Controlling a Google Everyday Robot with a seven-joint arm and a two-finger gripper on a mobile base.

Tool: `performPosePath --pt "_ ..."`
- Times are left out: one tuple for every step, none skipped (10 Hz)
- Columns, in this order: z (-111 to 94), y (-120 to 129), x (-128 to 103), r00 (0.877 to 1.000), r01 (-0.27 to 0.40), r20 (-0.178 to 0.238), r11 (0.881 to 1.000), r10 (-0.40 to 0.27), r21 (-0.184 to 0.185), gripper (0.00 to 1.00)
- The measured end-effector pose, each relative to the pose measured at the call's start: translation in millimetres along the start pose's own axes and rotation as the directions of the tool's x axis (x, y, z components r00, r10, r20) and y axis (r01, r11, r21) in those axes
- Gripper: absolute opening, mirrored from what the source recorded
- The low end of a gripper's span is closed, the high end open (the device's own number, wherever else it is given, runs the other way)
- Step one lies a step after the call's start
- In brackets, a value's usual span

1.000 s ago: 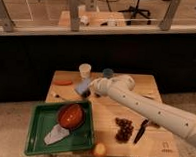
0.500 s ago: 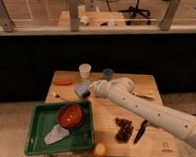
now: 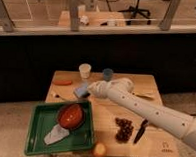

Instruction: Place sponge in metal cup

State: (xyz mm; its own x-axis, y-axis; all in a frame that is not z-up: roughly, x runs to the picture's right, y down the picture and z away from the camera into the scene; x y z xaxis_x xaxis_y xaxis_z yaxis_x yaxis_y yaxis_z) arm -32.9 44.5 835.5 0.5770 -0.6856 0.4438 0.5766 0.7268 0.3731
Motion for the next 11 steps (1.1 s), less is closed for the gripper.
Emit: performPosePath --pt "3 2 1 1.0 -0.007 0.006 1.0 0.007 0.0 0.21" --pt "5 4 2 1.0 -0.017 0.011 1.0 0.017 -0.001 0.34" --pt "6 5 3 1.0 -0.021 0.011 1.0 0.021 -0.003 0.42" --pt "8 6 3 1.0 -0.021 0.01 1.0 0.021 -0.006 0.5" --pt "9 8 5 1.0 -0.031 0.004 0.999 0.031 -0.008 0.62" --pt "9 9 8 0.999 -0.038 -0.001 0.999 0.038 -0.009 0.72" --pt "9 11 9 0.999 -0.043 -0.003 0.999 0.043 -0.009 0.77" --pt "9 11 10 0.999 -0.047 -0.004 0.999 0.047 -0.009 0.8" --pt "9 13 12 0.999 -0.052 -0.007 0.999 0.052 -0.009 0.8" --pt "8 14 13 0.998 -0.055 -0.009 0.998 0.055 -0.009 0.8" --pt "8 16 14 0.998 -0.06 -0.01 0.998 0.059 -0.011 0.8"
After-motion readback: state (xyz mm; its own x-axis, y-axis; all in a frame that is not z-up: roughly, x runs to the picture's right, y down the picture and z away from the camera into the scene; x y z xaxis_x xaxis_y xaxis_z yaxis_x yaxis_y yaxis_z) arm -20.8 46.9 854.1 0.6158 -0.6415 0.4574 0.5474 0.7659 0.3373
